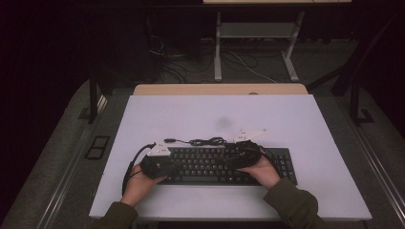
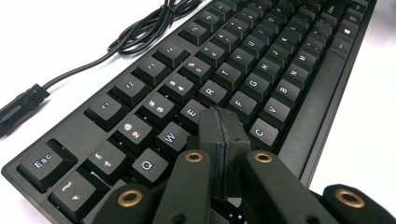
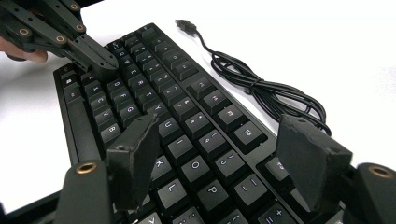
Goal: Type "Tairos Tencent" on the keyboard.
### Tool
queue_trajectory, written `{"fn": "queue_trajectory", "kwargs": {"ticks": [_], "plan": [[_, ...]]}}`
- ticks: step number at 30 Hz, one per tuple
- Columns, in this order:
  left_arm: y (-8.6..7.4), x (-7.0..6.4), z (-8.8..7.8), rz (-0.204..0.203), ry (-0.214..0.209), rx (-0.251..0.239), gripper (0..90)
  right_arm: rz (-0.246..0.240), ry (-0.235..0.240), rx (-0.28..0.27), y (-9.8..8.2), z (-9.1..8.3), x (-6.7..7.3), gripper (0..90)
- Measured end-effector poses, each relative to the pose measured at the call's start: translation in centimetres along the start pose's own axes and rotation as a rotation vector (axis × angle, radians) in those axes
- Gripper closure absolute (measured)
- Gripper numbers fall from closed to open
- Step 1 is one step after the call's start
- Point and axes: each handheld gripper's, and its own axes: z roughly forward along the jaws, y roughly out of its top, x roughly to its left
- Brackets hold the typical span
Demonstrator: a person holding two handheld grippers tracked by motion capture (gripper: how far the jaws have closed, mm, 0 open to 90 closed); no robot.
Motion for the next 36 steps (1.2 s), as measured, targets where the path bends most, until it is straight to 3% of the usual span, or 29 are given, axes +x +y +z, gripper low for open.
{"fn": "queue_trajectory", "kwargs": {"ticks": [2,14,36], "plan": [[-0.02,-0.08,0.01,-0.017,0.005,-0.012,88.8,-0.001,0.000,-0.003,0.03,-0.02,0.01,29.8],[0.09,-0.01,-0.41,-0.016,0.012,-0.023,86.1,0.002,0.000,-0.006,0.05,-0.10,-0.05,29.8],[0.05,0.11,-0.47,-0.070,0.025,-0.070,44.3,0.004,0.000,-0.006,-0.09,-0.47,-0.32,29.8]]}}
